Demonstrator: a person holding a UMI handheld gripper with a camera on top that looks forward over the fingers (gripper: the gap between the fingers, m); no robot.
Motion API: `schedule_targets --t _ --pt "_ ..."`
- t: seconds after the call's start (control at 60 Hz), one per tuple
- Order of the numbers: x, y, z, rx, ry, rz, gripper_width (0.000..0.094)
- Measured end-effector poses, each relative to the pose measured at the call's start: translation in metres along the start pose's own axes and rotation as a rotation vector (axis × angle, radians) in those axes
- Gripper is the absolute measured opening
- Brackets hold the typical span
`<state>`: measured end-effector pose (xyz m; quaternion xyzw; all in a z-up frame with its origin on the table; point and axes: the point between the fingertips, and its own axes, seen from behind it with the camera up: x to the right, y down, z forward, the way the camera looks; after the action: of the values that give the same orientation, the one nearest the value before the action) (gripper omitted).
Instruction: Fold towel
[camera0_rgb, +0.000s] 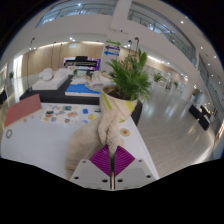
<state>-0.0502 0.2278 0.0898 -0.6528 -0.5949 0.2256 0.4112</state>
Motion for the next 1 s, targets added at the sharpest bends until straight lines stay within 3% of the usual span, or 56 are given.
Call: schedule_targets --t 0.067,0.183,0.217,0.467,0.683,1.0 --pt "0.018 0.018 0.023 -0.004 0.014 -0.036 0.0080" --pt "0.039 0.040 0.027 -0.064 -0.013 -0.022 0.0884" --pt "0.046 0.039 0.019 -0.065 -0.013 -0.004 0.0821" --pt "0.084 0.023 -0.169 -0.082 -0.102 0.133 0.0855" --pt "0.110 0.054 -0.329 -0.108 -0.058 0.125 0.0855" --pt "0.102 0.079 -0.387 -0.080 -0.095 0.114 0.0857"
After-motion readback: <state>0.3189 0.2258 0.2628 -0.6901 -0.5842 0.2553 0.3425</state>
